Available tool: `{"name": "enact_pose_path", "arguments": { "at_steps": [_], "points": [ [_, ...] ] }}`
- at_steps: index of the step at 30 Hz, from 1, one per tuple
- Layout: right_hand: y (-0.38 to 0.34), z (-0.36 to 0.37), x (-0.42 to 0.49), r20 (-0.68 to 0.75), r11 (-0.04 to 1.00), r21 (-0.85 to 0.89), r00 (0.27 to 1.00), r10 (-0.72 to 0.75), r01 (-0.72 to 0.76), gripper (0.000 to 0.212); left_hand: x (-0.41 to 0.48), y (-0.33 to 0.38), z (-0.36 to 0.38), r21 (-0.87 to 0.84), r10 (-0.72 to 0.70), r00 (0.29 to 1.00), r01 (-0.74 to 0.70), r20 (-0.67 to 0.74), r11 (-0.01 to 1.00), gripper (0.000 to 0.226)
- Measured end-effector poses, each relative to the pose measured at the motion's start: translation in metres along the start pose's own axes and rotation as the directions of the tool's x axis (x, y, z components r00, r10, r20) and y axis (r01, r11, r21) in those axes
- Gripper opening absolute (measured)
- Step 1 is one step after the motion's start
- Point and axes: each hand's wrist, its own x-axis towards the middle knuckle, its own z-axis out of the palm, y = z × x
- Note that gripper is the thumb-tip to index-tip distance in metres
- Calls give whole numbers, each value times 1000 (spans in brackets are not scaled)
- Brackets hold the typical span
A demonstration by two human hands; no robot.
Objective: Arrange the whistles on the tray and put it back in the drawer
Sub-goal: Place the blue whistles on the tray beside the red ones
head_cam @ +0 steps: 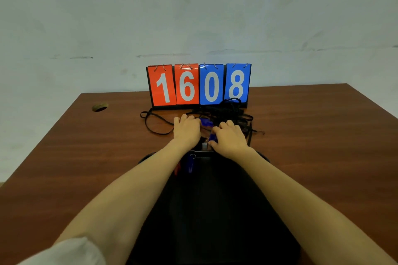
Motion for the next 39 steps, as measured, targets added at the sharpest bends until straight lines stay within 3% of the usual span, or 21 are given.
{"name": "enact_pose_path", "arguments": {
  "at_steps": [7,13,17,22,26,29,32,35,39],
  "points": [
    [10,2,17,55,1000,25,998,17,-19,38,45,-1,19,-106,-5,998,13,67,994,43],
    [11,10,18,14,996,74,999,41,-42,34,62,1,28,-101,22,996,-13,91,995,46],
    [10,15,18,-8,992,103,997,72,-71,32,60,2,31,-88,41,999,-40,13,995,42],
    [6,16,19,-3,990,98,994,106,-105,34,41,-1,24,-293,17,982,-72,-187,953,39],
    [2,13,14,-74,980,160,988,133,-120,32,19,-3,2,-514,-61,962,-87,-265,853,39],
    [-3,-1,7,-133,902,400,963,234,-164,25,-4,-8,-17,-595,-108,951,-90,-289,798,28],
    [-6,-15,3,-103,730,660,941,322,-178,13,-22,-14,-28,-611,-148,954,-46,-262,790,21],
    [-10,-28,-14,-101,670,723,934,342,-167,14,-52,-17,-38,-574,-112,965,-48,-239,818,22],
    [-8,-38,-43,-76,651,730,922,380,-209,17,-88,-7,-34,-360,44,956,-151,-289,921,23]
  ]
}}
